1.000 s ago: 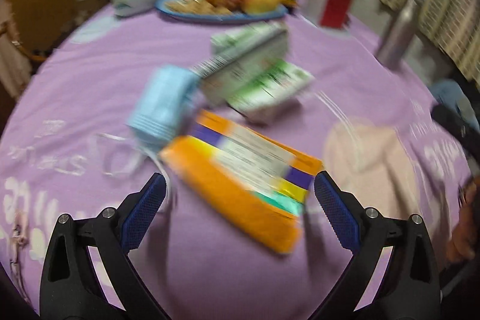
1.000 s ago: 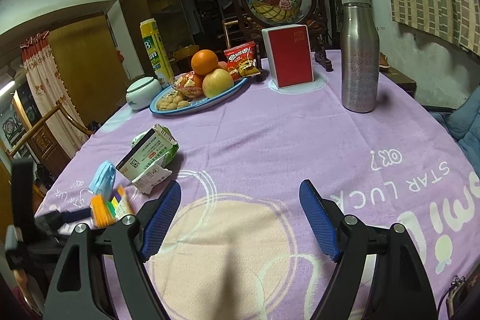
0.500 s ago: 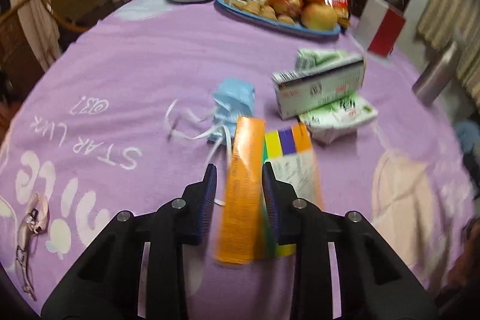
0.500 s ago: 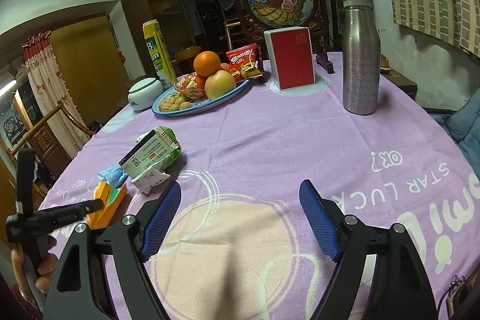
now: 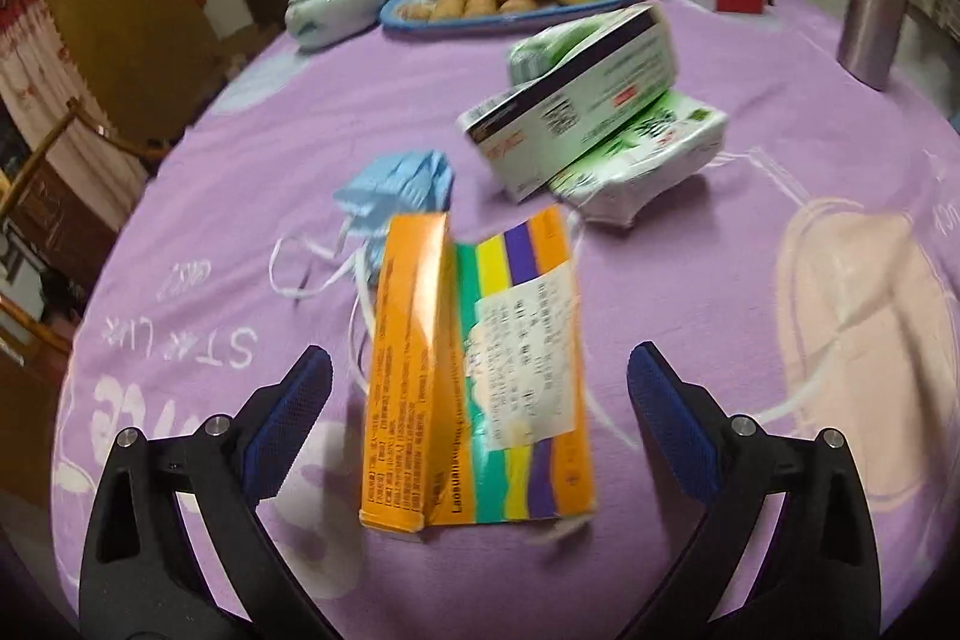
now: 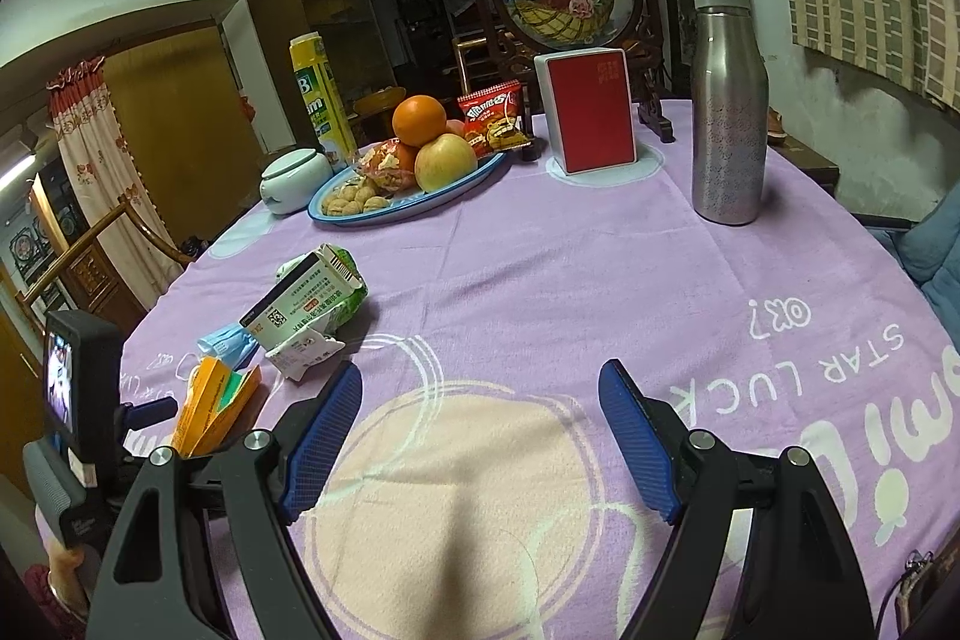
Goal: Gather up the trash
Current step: 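Close the left tool on the orange striped box, then grasp the green drink carton with the right tool while the left tool holds the box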
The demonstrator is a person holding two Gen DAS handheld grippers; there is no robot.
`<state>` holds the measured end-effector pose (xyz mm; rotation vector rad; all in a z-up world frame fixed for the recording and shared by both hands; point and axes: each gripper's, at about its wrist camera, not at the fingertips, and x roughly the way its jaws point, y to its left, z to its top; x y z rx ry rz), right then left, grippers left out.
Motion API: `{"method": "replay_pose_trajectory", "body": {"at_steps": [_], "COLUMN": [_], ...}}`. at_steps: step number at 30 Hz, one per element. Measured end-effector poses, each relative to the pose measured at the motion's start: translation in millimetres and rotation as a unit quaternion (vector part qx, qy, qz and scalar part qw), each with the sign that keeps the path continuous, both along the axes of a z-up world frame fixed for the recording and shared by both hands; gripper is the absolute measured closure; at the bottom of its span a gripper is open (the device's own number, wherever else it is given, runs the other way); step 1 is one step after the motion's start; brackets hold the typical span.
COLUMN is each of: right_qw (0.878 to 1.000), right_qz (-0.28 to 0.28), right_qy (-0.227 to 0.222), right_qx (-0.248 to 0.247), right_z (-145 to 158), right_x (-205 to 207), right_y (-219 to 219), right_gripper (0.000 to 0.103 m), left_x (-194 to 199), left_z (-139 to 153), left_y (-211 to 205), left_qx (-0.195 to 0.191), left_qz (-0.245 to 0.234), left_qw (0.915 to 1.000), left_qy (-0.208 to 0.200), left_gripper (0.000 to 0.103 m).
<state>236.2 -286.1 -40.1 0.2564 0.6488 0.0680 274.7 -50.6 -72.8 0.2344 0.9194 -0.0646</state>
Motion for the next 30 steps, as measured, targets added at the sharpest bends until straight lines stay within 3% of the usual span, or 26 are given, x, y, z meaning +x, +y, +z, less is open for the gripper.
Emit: {"method": "replay_pose_trajectory", "body": {"at_steps": [1,2,3,8,10,18,22,30], "right_qw": [1.000,1.000,1.000,1.000,1.000,0.992,0.991,0.989], "right_qz": [0.000,0.000,0.000,0.010,0.022,0.120,0.128,0.108], "right_qy": [0.000,0.000,0.000,-0.001,-0.004,0.022,0.042,0.094], "right_qx": [-0.001,-0.001,-0.001,0.009,0.011,0.017,-0.012,0.022], "right_z": [0,0,0,-2,-3,-11,-10,-27], "right_x": [0,1,1,1,1,13,38,107], "right_y": [0,0,0,0,2,47,84,120], "right_gripper": [0.023,0.023,0.023,0.023,0.023,0.024,0.025,0.025], "left_x": [1,1,0,-20,-26,-17,-18,-15], "left_z": [2,6,8,46,54,51,51,52], "left_y": [5,12,17,48,56,69,72,88], "left_qx": [-0.017,-0.043,-0.058,-0.161,-0.184,-0.208,-0.210,-0.245], "left_qz": [0.003,0.000,-0.002,-0.004,-0.003,0.035,0.038,0.050], "left_qw": [0.9999,0.9991,0.9983,0.9848,0.9797,0.9758,0.9756,0.9674], "left_qy": [0.002,0.004,0.004,-0.065,-0.081,-0.056,-0.050,-0.040], "left_gripper": [0.017,0.041,0.047,0.049,0.049,0.048,0.048,0.048]}}
